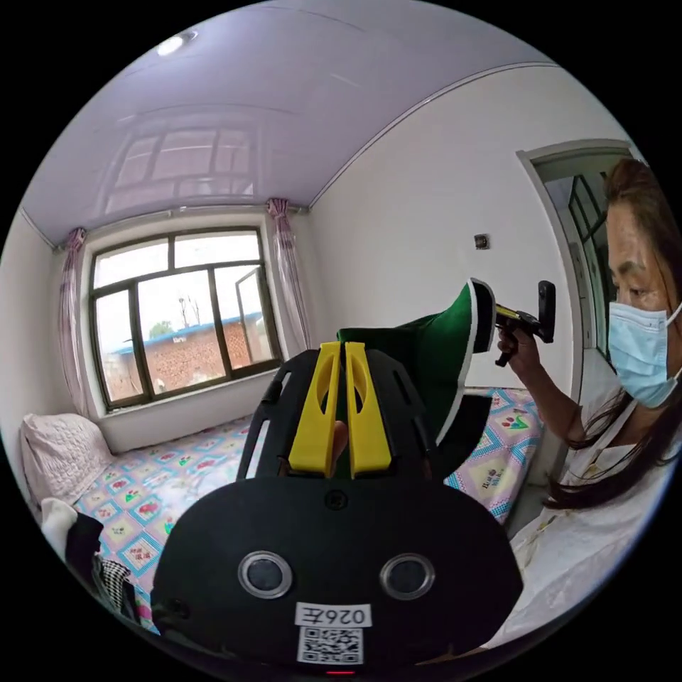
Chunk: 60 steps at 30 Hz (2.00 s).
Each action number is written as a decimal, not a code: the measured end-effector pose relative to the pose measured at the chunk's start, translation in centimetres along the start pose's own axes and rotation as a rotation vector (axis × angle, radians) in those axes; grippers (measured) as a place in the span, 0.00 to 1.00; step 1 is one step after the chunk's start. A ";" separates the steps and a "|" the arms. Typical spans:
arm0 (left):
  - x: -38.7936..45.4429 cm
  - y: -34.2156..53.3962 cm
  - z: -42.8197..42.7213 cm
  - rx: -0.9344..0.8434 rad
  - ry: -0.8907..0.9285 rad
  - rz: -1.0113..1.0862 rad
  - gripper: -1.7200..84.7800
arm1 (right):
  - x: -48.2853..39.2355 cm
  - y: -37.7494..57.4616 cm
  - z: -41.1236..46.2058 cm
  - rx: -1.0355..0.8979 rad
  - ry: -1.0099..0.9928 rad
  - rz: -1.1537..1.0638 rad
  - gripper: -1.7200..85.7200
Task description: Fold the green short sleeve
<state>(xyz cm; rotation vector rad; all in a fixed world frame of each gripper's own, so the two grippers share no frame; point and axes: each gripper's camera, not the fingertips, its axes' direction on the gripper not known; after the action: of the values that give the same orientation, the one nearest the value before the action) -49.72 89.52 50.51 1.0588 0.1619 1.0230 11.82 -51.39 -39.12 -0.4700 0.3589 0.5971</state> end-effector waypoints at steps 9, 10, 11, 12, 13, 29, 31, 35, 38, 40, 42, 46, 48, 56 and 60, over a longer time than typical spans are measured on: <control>7.4 -4.2 -19.6 0.181 0.019 0.089 0.01 | -7.4 -9.2 -14.1 0.173 0.095 -0.155 0.00; 8.7 -4.6 -21.9 0.197 0.009 0.113 0.01 | -7.9 -9.6 -15.0 0.185 0.111 -0.171 0.00; 10.1 -5.0 -23.9 0.207 -0.019 0.140 0.01 | -9.0 -10.4 -16.7 0.205 0.133 -0.198 0.00; 10.8 -5.2 -24.9 0.212 -0.037 0.154 0.01 | -9.9 -11.2 -18.2 0.218 0.144 -0.218 0.00; 12.1 -5.5 -26.8 0.224 -0.070 0.175 0.01 | -10.3 -11.6 -18.8 0.223 0.147 -0.227 0.00; 20.3 -5.1 -39.5 0.330 -0.108 0.223 0.01 | -15.8 -18.1 -30.0 0.329 0.269 -0.343 0.00; 20.9 -4.3 -40.2 0.342 -0.109 0.221 0.01 | -16.2 -17.9 -30.6 0.337 0.277 -0.356 0.00; 22.6 -2.3 -41.6 0.357 -0.104 0.216 0.01 | -16.7 -16.5 -31.6 0.348 0.247 -0.339 0.00; 24.1 -1.1 -42.7 0.370 -0.139 0.240 0.01 | -17.3 -15.4 -32.2 0.377 0.242 -0.339 0.00; 24.8 -0.7 -43.3 0.378 -0.160 0.256 0.01 | -17.7 -15.1 -32.4 0.396 0.248 -0.344 0.00; 24.9 -0.3 -43.8 0.384 -0.164 0.259 0.01 | -18.0 -15.0 -32.5 0.416 0.244 -0.349 0.00; 24.1 0.4 -43.9 0.375 -0.143 0.232 0.01 | -18.2 -15.3 -32.2 0.432 0.225 -0.353 0.00; 23.8 0.9 -43.6 0.368 -0.145 0.221 0.01 | -18.5 -15.3 -31.6 0.433 0.224 -0.361 0.00; 23.4 3.2 -42.8 0.389 -0.151 0.211 0.01 | -18.8 -14.7 -29.0 0.406 0.229 -0.378 0.00; 23.1 3.7 -41.9 0.373 -0.149 0.203 0.01 | -18.5 -14.1 -27.9 0.402 0.232 -0.376 0.00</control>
<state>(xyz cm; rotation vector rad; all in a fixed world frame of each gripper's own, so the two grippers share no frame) -62.56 134.40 39.34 1.5100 0.1276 1.1166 0.93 -84.41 -49.64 -0.2090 0.5812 0.0960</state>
